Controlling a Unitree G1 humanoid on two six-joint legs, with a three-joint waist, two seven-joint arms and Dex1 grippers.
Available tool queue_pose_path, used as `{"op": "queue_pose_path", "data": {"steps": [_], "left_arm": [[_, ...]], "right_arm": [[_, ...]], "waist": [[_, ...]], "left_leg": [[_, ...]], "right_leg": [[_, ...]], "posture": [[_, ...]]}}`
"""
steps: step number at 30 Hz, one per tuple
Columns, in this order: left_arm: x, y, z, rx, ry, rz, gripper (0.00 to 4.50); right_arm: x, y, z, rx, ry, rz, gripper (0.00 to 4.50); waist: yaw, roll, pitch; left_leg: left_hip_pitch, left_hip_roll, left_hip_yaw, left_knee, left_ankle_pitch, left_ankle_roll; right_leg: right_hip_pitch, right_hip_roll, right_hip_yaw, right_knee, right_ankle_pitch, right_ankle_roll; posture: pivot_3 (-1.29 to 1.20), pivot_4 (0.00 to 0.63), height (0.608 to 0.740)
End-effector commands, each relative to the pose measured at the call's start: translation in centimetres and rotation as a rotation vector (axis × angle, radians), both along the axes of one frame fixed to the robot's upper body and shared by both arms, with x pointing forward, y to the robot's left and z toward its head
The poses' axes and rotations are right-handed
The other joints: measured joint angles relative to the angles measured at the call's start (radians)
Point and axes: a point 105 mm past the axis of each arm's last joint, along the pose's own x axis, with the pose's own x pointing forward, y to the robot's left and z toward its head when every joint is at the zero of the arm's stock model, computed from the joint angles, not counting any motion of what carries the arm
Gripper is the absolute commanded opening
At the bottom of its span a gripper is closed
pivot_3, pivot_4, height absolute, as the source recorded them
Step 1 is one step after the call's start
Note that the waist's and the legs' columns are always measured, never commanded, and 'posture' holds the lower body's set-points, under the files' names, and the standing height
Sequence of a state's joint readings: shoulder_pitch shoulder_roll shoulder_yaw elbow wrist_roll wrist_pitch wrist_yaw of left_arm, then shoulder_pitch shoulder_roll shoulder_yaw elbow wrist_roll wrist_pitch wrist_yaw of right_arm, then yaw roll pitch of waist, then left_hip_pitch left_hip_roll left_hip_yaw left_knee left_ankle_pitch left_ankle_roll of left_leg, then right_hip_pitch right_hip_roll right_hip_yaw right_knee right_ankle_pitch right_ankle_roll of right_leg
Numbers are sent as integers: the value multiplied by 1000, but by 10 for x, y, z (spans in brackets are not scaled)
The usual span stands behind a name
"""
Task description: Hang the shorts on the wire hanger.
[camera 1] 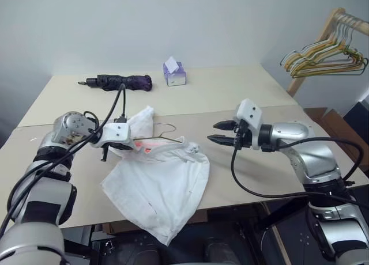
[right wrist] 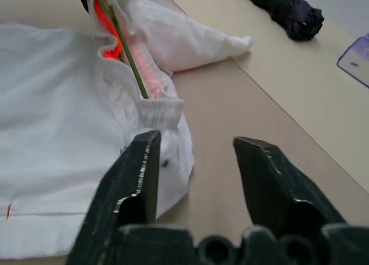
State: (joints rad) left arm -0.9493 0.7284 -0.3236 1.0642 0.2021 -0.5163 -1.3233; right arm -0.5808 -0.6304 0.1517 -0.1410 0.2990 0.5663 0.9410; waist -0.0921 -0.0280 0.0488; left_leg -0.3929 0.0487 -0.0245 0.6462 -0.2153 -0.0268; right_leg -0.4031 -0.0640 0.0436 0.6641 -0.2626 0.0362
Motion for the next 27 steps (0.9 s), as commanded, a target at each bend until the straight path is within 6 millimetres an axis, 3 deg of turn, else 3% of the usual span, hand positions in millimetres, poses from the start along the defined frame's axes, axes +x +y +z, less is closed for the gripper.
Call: {"op": "queue_pose_path", "data": {"steps": [1,3,11,15,18,27], "left_arm": [[10,-9,28,-77,-78,-3,0],[12,-12,32,-94,-85,-6,0],[20,-37,64,-188,-141,-62,0],[22,-45,70,-194,-163,-85,0],[23,-48,72,-200,-177,-94,0],[20,-47,73,-206,-177,-108,0]], "right_arm": [[-2,-2,17,12,-47,13,3814],[-1,-5,22,8,-48,8,4473],[22,16,38,-239,-33,-12,4473],[32,23,27,-416,-7,6,4473],[43,23,15,-516,4,-13,3900],[42,31,23,-448,18,28,840]], "waist": [[-2,0,0],[-2,0,0],[-9,0,0],[-9,0,0],[-9,0,0],[-6,0,0]], "left_leg": [[0,0,0,0,0,0],[0,0,0,0,0,0],[0,1,0,0,0,0],[0,1,0,0,0,0],[-1,1,0,0,0,0],[-2,1,-1,0,0,0]], "right_leg": [[0,0,0,0,0,0],[0,0,0,0,0,0],[-1,1,0,1,0,0],[-1,1,0,0,0,0],[-2,1,0,1,0,0],[-3,1,0,1,0,0]], "posture": [[-67,0,740],[-68,0,740],[-72,0,740],[-65,0,740],[-56,0,740],[-44,0,740]]}}
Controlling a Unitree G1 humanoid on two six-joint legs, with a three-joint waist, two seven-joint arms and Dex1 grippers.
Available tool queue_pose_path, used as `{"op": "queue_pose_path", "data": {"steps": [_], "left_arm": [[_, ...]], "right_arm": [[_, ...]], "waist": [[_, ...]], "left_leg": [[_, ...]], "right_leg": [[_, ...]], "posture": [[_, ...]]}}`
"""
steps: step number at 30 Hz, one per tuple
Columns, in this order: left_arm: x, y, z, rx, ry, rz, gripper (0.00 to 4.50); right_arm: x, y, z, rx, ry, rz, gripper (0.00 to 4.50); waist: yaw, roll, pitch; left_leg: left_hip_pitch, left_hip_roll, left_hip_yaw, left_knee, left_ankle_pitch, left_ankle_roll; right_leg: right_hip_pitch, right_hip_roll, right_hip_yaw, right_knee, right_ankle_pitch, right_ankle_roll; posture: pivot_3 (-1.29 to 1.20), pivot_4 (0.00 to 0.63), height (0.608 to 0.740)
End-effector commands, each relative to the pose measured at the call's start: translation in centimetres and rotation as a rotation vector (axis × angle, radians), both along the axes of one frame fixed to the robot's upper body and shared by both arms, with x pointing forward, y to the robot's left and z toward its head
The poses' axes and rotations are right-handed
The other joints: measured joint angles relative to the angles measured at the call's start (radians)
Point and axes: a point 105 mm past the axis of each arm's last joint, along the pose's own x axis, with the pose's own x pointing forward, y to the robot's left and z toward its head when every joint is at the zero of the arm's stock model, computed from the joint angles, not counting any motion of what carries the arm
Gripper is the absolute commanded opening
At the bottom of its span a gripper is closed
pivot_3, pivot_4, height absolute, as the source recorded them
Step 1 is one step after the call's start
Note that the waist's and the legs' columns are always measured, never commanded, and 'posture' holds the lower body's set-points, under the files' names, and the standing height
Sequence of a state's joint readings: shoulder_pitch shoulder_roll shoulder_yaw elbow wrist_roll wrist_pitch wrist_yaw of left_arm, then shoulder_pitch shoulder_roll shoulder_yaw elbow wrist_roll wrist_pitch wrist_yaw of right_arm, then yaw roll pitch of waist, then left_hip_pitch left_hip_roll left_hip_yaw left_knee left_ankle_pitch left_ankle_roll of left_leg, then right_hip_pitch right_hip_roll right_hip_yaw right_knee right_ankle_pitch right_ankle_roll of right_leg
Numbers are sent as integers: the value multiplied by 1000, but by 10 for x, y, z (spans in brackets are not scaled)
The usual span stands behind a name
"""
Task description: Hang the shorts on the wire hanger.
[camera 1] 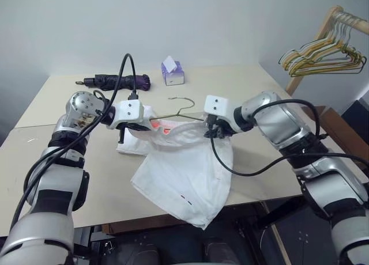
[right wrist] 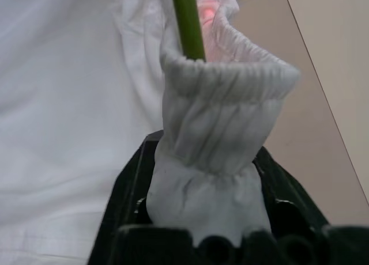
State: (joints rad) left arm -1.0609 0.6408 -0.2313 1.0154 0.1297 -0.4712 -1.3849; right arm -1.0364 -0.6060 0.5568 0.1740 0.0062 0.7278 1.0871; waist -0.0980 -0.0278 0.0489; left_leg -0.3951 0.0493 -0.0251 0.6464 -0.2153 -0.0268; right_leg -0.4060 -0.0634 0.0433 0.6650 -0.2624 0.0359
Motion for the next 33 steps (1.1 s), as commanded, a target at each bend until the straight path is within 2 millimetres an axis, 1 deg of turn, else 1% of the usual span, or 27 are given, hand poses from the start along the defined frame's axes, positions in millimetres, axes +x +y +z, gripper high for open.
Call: {"op": "queue_pose_path", "data": {"steps": [1,2,7,11,14,18,21,23,24,27,29,30,32,33], "left_arm": [[2,0,20,-40,-65,-4,0],[2,1,20,-38,-66,-4,0],[3,-5,24,-71,-63,-16,0],[4,-13,39,-194,-41,-22,912],[5,-13,51,-259,-82,-19,1823],[7,-8,62,-269,-163,-4,3035],[11,-1,78,-354,-208,44,3906],[15,2,90,-438,-278,90,4494],[17,4,96,-485,-292,125,4494],[14,4,108,-630,-260,133,4494],[9,-3,113,-721,-233,110,4494],[4,-9,113,-768,-214,87,4494],[-4,-18,115,-832,-181,68,4494],[-9,-25,118,-893,-157,62,4494]], "right_arm": [[-3,5,27,72,-43,40,426],[-5,5,28,82,-35,48,65],[-14,4,31,157,38,39,22],[-20,-7,33,233,142,-30,0],[-28,-20,29,269,203,-67,0],[-37,-35,21,323,260,-148,0],[-42,-53,13,380,294,-265,0],[-46,-66,6,411,304,-351,0],[-48,-73,3,427,308,-394,0],[-55,-95,-7,488,316,-543,0],[-60,-109,-9,531,314,-629,0],[-62,-119,-10,559,306,-689,0],[-66,-131,-10,593,289,-764,0],[-67,-138,-8,617,271,-815,0]], "waist": [[0,0,0],[0,0,0],[-1,0,0],[-1,0,0],[0,0,0],[0,0,0],[-2,0,0],[-2,0,0],[-3,0,0],[-2,0,0],[0,0,0],[-1,0,0],[-2,1,-1],[-5,1,-1]], "left_leg": [[0,0,0,0,0,0],[0,0,0,0,0,0],[0,0,0,0,0,0],[0,0,0,1,0,0],[-2,0,-2,3,0,0],[-2,0,-2,4,0,0],[-2,0,-2,4,0,0],[-2,0,-2,3,0,0],[-2,0,-2,3,0,0],[-2,0,-2,4,0,0],[-3,0,-2,4,0,0],[-3,0,-2,4,0,0],[-2,0,-2,4,0,0],[-2,0,-2,4,0,0]], "right_leg": [[0,0,0,0,0,0],[0,0,0,0,0,0],[0,0,0,0,0,0],[0,0,0,0,0,0],[0,0,-2,0,0,0],[0,0,-2,0,0,0],[0,0,-2,1,0,0],[0,0,-2,0,0,0],[0,0,-2,0,0,0],[0,0,-1,0,0,0],[0,0,-2,0,0,0],[1,0,-2,0,0,0],[2,-1,-1,0,0,0],[2,-1,-1,0,0,0]], "posture": [[-47,0,740],[-51,0,740],[-67,0,740],[-75,0,740],[-78,0,740],[-81,0,740],[-95,0,740],[-102,0,740],[-106,0,740],[-118,0,740],[-128,0,740],[-135,0,740],[-143,0,740],[-150,0,740]]}}
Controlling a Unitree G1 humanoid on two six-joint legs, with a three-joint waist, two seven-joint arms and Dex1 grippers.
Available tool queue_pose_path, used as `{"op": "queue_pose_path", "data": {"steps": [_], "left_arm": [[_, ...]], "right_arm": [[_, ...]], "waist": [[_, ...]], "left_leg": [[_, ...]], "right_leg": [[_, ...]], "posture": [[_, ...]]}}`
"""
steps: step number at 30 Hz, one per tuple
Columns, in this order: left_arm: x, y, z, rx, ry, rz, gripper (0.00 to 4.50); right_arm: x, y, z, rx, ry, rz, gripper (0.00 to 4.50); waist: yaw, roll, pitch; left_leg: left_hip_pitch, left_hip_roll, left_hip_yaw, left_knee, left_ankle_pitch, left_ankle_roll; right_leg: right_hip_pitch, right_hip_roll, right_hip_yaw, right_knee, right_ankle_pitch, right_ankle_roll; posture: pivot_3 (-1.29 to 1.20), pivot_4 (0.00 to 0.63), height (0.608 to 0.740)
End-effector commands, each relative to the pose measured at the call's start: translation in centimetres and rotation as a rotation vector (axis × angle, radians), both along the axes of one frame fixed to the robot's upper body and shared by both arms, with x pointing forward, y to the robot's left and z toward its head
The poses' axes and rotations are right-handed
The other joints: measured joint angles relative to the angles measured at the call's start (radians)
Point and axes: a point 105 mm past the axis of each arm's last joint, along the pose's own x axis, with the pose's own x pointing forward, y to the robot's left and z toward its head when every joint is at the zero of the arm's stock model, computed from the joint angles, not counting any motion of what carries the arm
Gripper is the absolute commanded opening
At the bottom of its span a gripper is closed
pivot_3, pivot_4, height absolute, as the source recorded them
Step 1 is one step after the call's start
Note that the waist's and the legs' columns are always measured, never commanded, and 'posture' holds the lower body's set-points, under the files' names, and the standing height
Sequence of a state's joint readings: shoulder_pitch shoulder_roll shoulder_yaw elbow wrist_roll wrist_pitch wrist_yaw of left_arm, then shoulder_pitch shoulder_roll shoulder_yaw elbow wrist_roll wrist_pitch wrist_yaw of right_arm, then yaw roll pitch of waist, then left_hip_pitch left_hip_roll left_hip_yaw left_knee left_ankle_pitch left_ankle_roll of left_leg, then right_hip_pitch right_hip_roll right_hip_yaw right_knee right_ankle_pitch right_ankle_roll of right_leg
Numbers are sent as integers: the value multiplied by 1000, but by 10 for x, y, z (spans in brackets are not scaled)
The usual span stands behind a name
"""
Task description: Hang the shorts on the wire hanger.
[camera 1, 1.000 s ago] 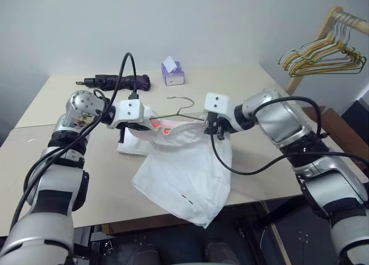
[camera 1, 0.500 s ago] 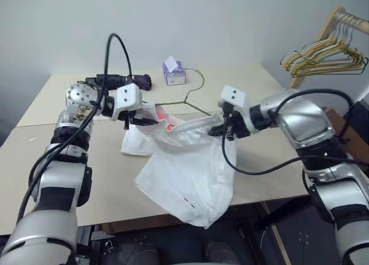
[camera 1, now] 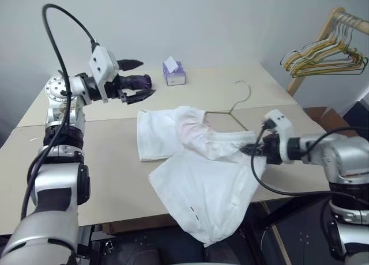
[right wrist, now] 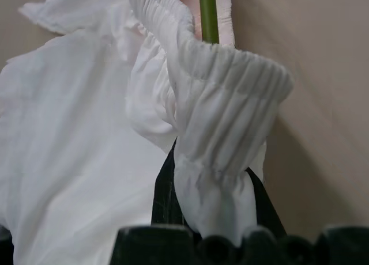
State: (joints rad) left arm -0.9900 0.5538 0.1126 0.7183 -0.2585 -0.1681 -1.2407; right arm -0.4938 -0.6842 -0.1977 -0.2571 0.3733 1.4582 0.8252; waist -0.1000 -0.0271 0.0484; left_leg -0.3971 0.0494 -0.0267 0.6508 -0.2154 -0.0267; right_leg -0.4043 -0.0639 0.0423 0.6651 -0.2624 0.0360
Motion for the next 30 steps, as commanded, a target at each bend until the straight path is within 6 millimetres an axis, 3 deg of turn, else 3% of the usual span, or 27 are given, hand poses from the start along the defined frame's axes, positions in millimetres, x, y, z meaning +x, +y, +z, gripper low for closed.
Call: {"op": "queue_pose_path", "data": {"steps": [1,9,16,21,30], "left_arm": [[-16,-19,22,-174,2,-56,4494],[-54,-60,45,-419,145,-202,4494],[-54,-60,40,-385,151,-187,4494],[-55,-59,37,-356,139,-191,4494],[-64,-68,35,-404,148,-220,4494]], "right_arm": [[-2,-22,23,25,-87,-157,0],[-1,-62,35,96,-152,-465,0],[-4,-44,24,66,-106,-366,0],[-2,-39,21,-1,-87,-330,0],[17,-71,50,62,-252,-593,0]], "waist": [[-6,0,0],[-45,2,-2],[-86,6,-4],[-106,6,-4],[-103,6,-4]], "left_leg": [[0,0,0,0,0,0],[1,0,-1,0,0,0],[14,0,0,-7,0,0],[14,0,0,-7,0,0],[14,0,-1,-7,0,1]], "right_leg": [[0,0,0,0,0,0],[0,0,1,0,0,0],[13,1,2,-3,-1,0],[14,1,2,-5,-1,1],[14,2,2,-6,-1,1]], "posture": [[-155,0,740],[-181,0,740],[-189,0,740],[-178,0,740],[-173,0,740]]}}
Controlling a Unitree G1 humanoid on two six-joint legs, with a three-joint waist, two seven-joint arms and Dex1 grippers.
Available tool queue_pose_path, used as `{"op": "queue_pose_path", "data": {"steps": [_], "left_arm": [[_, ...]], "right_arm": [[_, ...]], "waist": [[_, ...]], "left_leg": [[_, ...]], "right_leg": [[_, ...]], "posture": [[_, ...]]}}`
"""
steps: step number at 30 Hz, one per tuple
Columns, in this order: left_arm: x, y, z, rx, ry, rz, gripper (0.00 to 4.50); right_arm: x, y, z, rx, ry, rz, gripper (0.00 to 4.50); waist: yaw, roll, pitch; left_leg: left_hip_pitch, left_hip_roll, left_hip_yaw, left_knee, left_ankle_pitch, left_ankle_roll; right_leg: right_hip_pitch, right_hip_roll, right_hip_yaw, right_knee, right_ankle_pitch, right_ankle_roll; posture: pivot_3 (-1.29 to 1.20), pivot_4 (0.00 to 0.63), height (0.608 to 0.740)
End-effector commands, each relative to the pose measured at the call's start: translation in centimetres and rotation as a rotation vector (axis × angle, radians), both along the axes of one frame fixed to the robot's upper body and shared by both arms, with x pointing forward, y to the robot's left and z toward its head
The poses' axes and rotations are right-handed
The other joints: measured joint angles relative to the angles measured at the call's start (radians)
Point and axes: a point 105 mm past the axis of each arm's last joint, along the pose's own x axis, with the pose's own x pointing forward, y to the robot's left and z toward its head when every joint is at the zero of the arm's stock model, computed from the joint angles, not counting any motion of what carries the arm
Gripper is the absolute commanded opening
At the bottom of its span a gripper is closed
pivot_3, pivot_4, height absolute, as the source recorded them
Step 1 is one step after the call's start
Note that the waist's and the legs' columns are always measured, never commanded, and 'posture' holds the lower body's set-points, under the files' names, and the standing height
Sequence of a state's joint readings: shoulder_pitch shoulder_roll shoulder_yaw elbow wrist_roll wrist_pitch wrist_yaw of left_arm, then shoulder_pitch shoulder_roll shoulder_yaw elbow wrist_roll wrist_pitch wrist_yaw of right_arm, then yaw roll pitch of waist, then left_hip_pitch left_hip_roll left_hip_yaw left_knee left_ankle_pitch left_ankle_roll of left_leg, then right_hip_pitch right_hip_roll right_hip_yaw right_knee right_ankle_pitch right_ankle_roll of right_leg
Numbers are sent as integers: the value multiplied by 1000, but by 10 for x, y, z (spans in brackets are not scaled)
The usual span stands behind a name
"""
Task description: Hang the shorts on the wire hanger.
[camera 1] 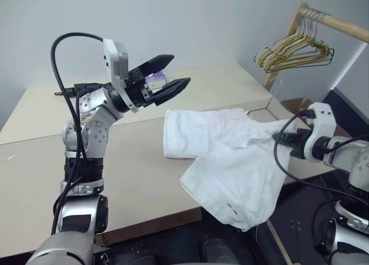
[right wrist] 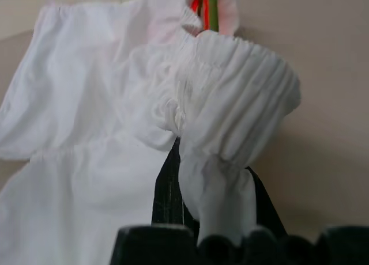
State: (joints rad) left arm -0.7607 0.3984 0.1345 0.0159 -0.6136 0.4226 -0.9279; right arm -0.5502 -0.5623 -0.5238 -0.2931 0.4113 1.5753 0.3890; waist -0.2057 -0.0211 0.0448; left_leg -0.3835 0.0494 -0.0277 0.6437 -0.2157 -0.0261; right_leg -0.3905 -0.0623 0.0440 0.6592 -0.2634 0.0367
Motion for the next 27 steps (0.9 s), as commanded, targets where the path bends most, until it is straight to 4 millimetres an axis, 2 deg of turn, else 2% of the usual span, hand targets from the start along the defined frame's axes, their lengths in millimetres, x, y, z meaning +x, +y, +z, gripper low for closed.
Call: {"op": "queue_pose_path", "data": {"steps": [1,5,10,14,18,22,27], "left_arm": [[-12,-10,12,-45,-41,-39,4494],[-17,-25,13,-77,-32,-85,4494],[-15,-38,19,-109,-39,-116,4494],[-14,-47,28,-142,-48,-136,4494],[-15,-57,35,-165,-39,-165,4494],[-23,-67,40,-176,-25,-233,4494],[-30,-71,46,-197,-24,-287,4494]], "right_arm": [[5,-17,23,9,-135,-141,0],[6,-23,27,47,-188,-245,0],[3,-36,46,61,-304,-406,0],[-1,-35,54,-36,-370,-484,0],[-2,-36,55,-87,-382,-560,0],[-5,-50,59,-116,-401,-669,0],[-10,-73,70,-163,-432,-786,0]], "waist": [[3,0,0],[6,0,0],[0,2,0],[-3,3,0],[-9,3,0],[-16,5,0],[-27,5,0]], "left_leg": [[0,0,0,0,0,0],[-1,0,0,0,0,0],[-1,0,0,0,0,0],[-1,0,0,0,0,0],[-1,0,1,0,0,0],[-1,0,0,0,0,0],[-1,0,0,0,0,0]], "right_leg": [[0,0,0,0,0,0],[0,0,0,-1,0,0],[0,0,1,-1,0,0],[0,0,1,-1,0,0],[0,0,1,-1,0,0],[0,0,1,-1,0,1],[0,0,1,-2,-1,1]], "posture": [[-174,0,740],[-187,0,740],[-205,0,740],[-217,0,740],[-227,0,740],[-231,0,740],[-236,0,740]]}}
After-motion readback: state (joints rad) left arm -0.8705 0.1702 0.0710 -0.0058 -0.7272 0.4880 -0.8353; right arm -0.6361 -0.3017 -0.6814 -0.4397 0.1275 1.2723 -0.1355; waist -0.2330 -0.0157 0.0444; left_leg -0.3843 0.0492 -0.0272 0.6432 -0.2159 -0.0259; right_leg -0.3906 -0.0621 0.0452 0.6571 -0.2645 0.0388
